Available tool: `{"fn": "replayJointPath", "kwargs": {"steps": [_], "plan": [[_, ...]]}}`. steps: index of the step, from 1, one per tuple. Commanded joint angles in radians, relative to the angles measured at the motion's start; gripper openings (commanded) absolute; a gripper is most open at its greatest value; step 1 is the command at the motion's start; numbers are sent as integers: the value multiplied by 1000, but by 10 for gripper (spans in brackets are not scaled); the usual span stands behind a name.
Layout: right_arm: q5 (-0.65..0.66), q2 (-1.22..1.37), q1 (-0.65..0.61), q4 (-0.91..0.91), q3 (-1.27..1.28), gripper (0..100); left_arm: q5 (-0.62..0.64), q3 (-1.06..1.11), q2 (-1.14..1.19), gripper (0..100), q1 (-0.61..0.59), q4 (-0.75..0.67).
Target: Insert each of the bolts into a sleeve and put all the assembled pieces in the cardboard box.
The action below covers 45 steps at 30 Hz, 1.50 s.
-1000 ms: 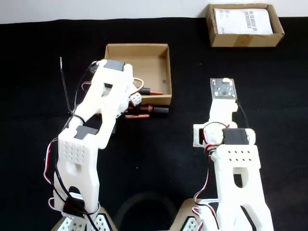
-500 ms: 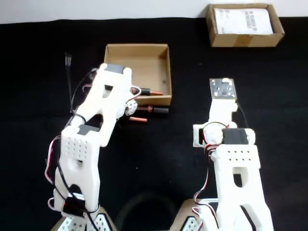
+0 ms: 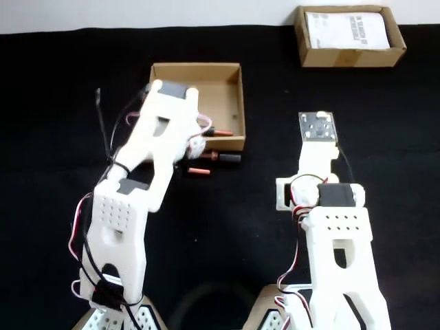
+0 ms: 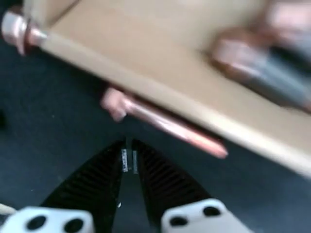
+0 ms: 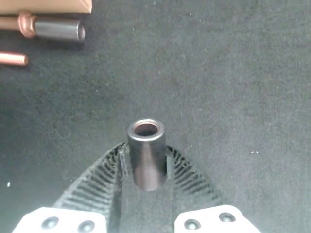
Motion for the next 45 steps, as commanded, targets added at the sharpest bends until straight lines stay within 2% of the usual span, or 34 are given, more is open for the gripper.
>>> {"fn": "replayJointPath", "kwargs": {"steps": [1,4,9,11,30,38,45], "plan": [[21,-24,-4,-12,-10,6,6,-111,-162,11,31,21],[21,-24,-4,-12,-10,6,64,-127,-229,24,31,21],[15,-27,-4,-10,-10,6,74,-48,-237,190,31,18],[15,-27,-4,-12,-10,6,74,-8,-236,220,31,15],[21,-24,35,-12,-10,6,72,338,-236,220,13,-195],[21,-24,35,-5,-10,6,72,461,-236,219,-97,-344],[21,-24,35,-8,-10,6,64,530,-236,77,-151,-420]]}}
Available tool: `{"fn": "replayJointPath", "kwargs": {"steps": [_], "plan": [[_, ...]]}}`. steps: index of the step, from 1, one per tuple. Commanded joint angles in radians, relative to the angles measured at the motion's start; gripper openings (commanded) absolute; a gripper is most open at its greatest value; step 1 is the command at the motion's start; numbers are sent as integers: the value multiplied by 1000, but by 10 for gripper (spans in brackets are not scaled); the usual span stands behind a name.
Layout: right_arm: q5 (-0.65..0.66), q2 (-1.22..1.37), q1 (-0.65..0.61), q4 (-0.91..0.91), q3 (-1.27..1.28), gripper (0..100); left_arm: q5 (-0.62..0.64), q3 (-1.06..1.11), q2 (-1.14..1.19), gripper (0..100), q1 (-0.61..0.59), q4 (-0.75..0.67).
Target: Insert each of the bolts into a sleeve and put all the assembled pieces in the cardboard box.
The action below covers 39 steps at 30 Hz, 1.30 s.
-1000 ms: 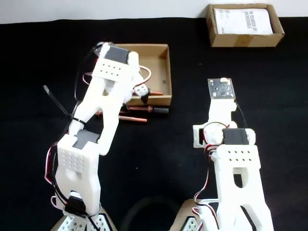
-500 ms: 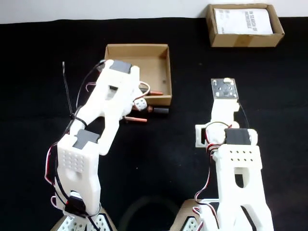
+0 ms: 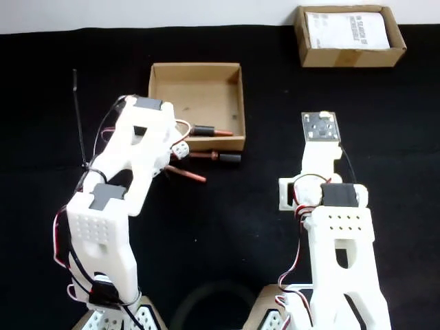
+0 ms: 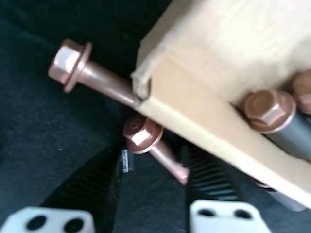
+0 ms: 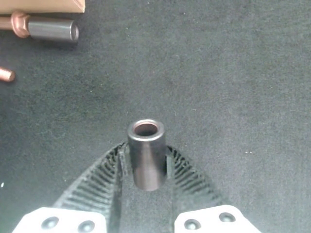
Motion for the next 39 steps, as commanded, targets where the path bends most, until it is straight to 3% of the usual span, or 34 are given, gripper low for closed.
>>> {"fn": "replayJointPath", "kwargs": {"steps": [1,4,9,17,23,28,34,39], "plan": [[8,-24,12,-10,-10,6,-9,39,-48,60,-25,-28],[6,-24,12,-13,-10,6,-9,96,-48,8,-8,-54],[3,-24,12,-15,-12,6,-9,150,-48,9,8,-98],[-51,-36,-7,-62,-16,6,-107,30,-59,9,54,-89],[-183,-47,-81,65,-165,6,-117,-300,-61,9,97,176],[-181,-185,-145,116,-194,6,-272,-582,-61,9,153,416],[-180,-378,-232,122,-47,6,-368,-645,-188,9,159,442],[-144,-547,-246,-25,226,6,-549,-647,-369,9,200,442]]}}
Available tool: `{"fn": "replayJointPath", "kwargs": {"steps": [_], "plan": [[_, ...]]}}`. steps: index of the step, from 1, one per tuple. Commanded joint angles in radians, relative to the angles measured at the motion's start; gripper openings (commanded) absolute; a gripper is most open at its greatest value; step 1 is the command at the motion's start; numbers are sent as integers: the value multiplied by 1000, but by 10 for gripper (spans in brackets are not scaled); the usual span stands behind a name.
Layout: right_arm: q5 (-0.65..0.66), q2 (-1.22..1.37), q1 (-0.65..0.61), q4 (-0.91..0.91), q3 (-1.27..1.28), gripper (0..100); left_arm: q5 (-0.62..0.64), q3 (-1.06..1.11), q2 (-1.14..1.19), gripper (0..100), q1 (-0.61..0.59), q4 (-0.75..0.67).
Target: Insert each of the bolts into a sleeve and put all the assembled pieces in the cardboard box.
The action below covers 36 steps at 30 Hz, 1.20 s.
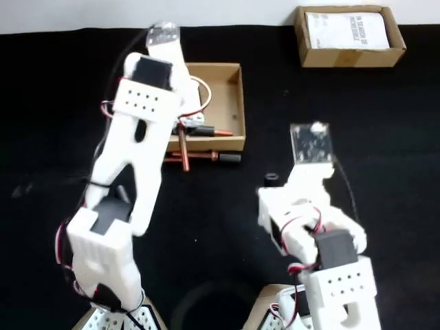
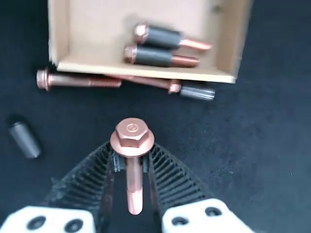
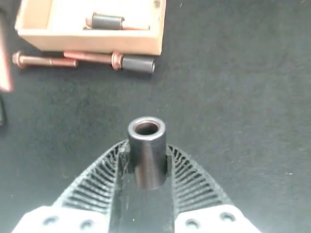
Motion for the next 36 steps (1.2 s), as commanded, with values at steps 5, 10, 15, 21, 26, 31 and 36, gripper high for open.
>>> {"fn": "replayJointPath", "kwargs": {"steps": [5,10,15,21,26,31,36], "plan": [[130,-328,-10,-325,354,6,-163,-47,-308,9,88,9],[135,-526,-12,-441,496,6,-163,25,-397,9,130,9],[130,-667,-13,-453,568,6,-160,219,-479,9,213,8],[130,-687,-91,-450,581,6,-158,456,-545,9,295,-305],[129,-687,-136,-453,588,6,-158,654,-634,9,346,-669],[129,-687,-134,-453,588,6,-161,877,-751,9,369,-902],[129,-687,-133,-453,588,6,-163,1096,-878,9,369,-1094]]}}
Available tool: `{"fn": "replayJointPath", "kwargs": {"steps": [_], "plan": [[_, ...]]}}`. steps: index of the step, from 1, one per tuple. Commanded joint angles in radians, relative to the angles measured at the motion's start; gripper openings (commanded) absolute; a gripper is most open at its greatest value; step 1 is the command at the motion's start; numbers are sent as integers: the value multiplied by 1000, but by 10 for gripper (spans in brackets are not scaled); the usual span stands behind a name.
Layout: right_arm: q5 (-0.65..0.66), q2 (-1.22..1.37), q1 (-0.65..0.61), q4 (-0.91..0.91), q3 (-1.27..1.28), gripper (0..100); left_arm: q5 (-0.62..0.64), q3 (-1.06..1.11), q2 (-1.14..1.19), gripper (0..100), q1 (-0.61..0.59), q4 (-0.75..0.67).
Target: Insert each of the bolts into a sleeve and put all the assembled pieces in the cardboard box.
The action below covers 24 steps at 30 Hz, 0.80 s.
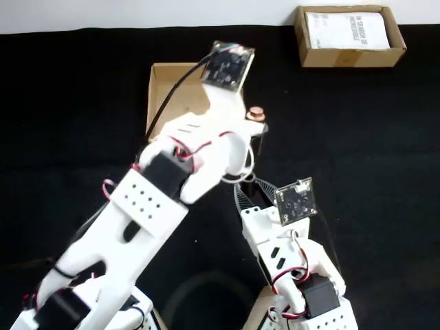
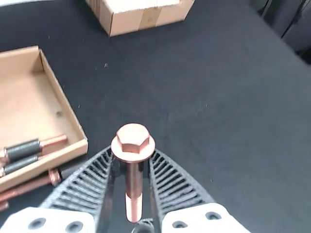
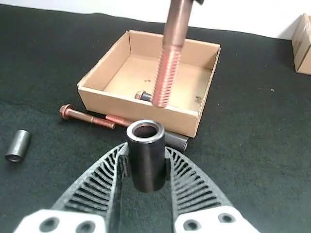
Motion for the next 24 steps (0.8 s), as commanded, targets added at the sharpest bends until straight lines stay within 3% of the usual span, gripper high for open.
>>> {"fn": "replayJointPath", "kwargs": {"steps": [1,6,15,24], "plan": [[3,-15,-4,-22,-4,6,-9,120,-117,9,15,-146],[3,-15,-4,-22,-2,6,-11,255,-206,9,15,-235],[8,-15,-4,-24,-8,6,-3,285,-286,9,18,-230],[9,-13,-4,-48,-4,6,-3,286,-289,9,99,-230]]}}
